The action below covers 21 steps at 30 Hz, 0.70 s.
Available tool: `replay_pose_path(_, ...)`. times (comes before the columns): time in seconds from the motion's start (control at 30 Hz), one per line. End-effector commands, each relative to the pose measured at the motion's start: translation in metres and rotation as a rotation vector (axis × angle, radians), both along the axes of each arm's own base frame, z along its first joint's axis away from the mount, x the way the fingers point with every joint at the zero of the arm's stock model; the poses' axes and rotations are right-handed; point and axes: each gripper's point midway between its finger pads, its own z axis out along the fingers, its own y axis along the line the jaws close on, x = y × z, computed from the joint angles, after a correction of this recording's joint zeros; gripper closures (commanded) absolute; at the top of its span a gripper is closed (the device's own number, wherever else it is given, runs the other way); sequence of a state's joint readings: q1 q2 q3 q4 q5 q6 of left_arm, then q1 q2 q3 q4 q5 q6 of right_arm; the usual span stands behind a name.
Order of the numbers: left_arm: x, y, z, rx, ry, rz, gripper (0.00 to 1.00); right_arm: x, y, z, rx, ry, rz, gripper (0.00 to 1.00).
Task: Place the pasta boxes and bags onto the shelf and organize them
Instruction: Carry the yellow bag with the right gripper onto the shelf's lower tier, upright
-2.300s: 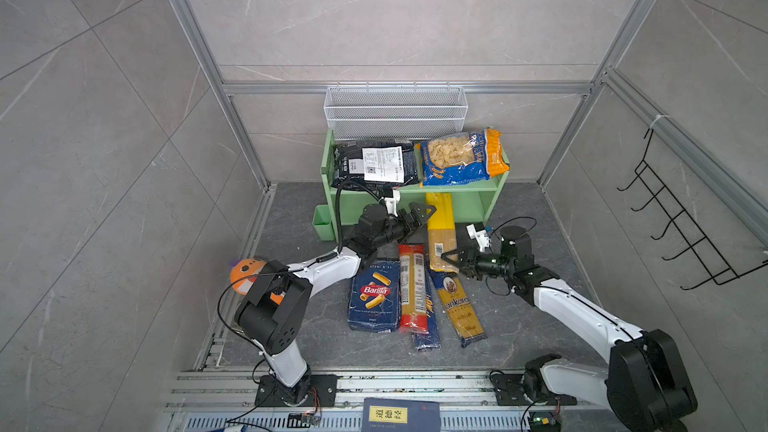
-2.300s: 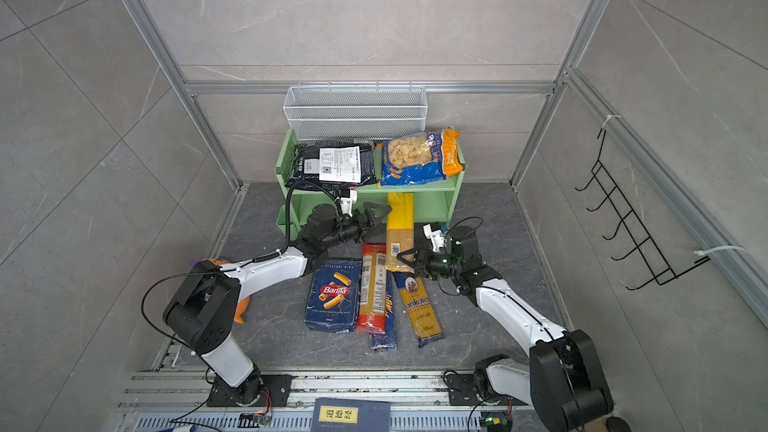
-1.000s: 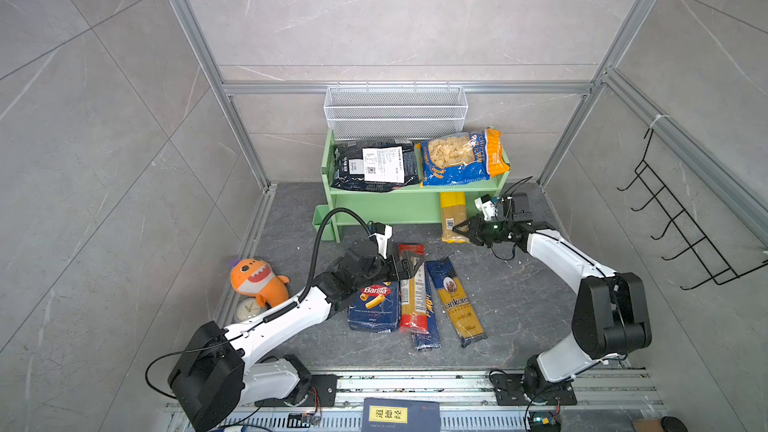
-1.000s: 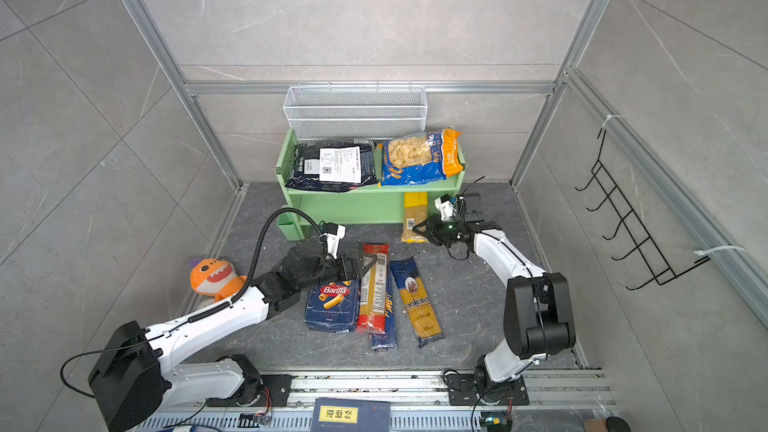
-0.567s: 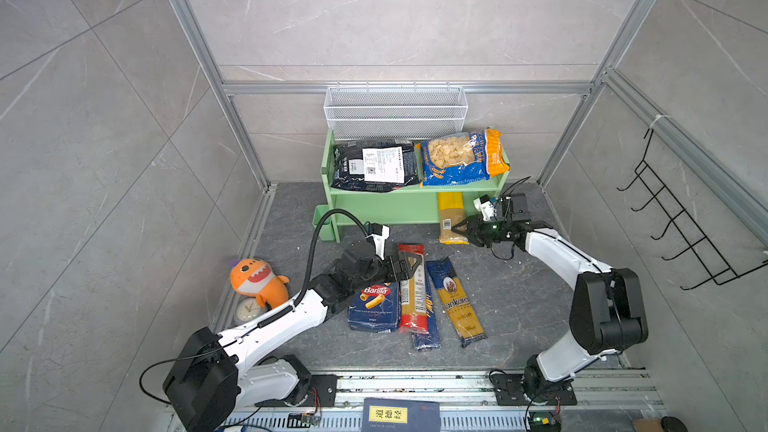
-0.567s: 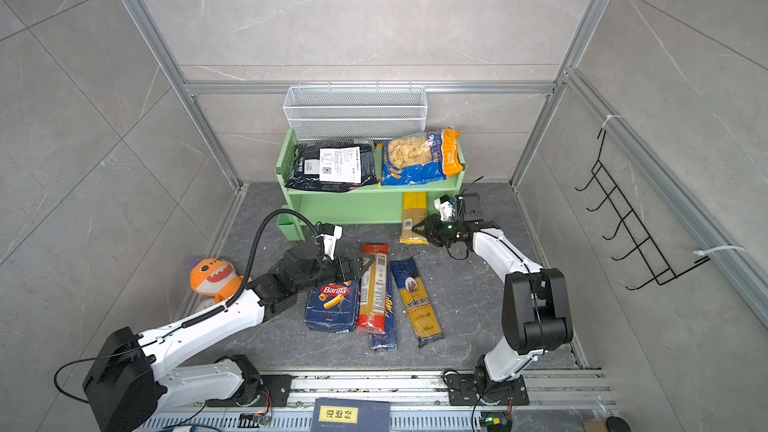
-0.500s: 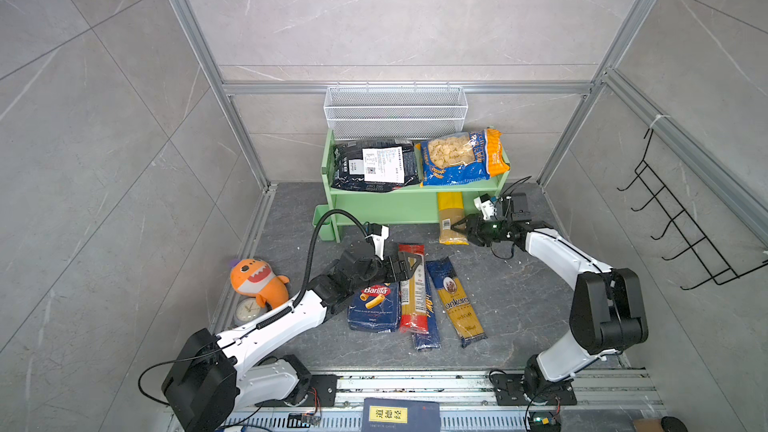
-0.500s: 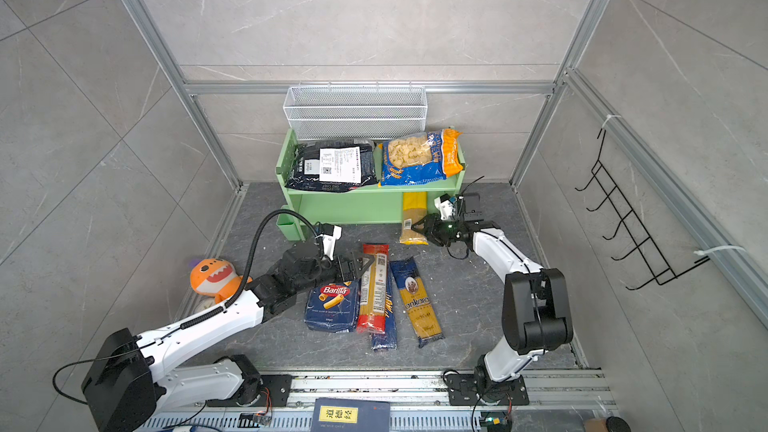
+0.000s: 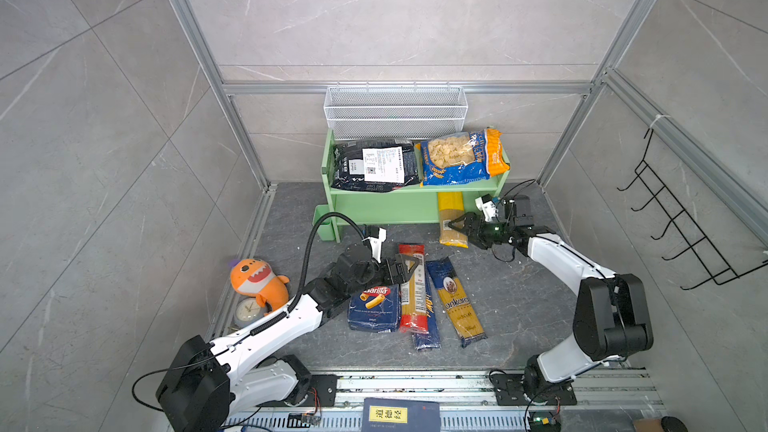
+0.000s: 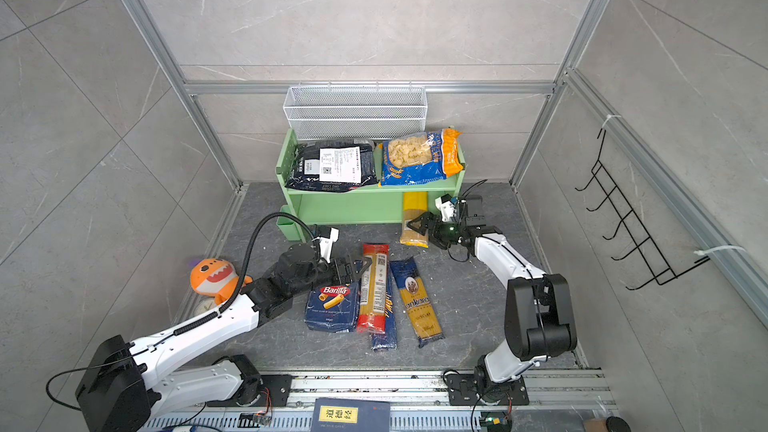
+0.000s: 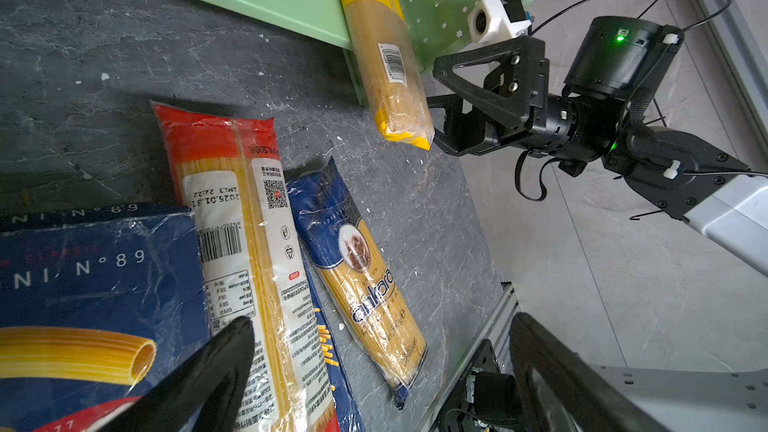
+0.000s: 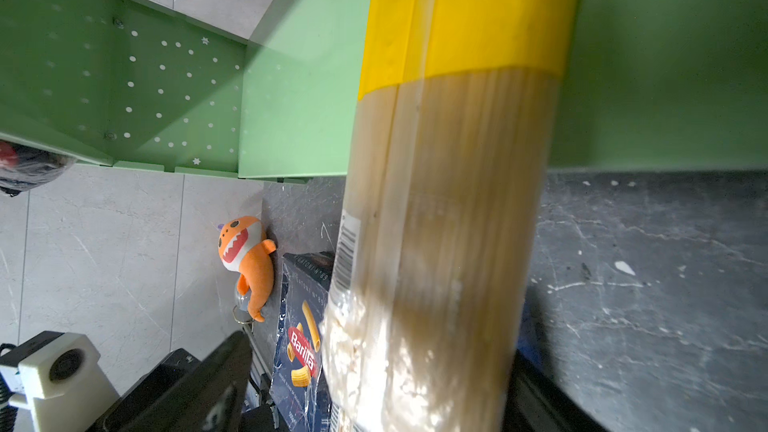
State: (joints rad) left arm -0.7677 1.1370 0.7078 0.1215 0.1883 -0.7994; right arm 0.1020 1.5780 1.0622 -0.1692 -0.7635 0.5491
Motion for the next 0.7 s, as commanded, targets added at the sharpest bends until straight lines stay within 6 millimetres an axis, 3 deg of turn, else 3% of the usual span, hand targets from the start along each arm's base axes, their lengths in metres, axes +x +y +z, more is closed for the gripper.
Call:
replay_pose_path(0.0,-0.002,0.004,0.011,-0.017,-0.028,0.001,0.03,-0.001,-0.016,0.007,-0.012,-0.014,-0.054,0.1)
replay_pose_path(0.33,-0.006,0.012,0.011,-0.016,-0.027,0.021,0.03,-0.025,-0.021,0.004,-0.033,-0.007,-0.051,0.08)
replay_pose_path(0.67,-0.017,0.034,0.002,0.008,-0.015,0.069,0.03,-0.08,-0.035,0.008,-0.124,-0.009,-0.077,0.08)
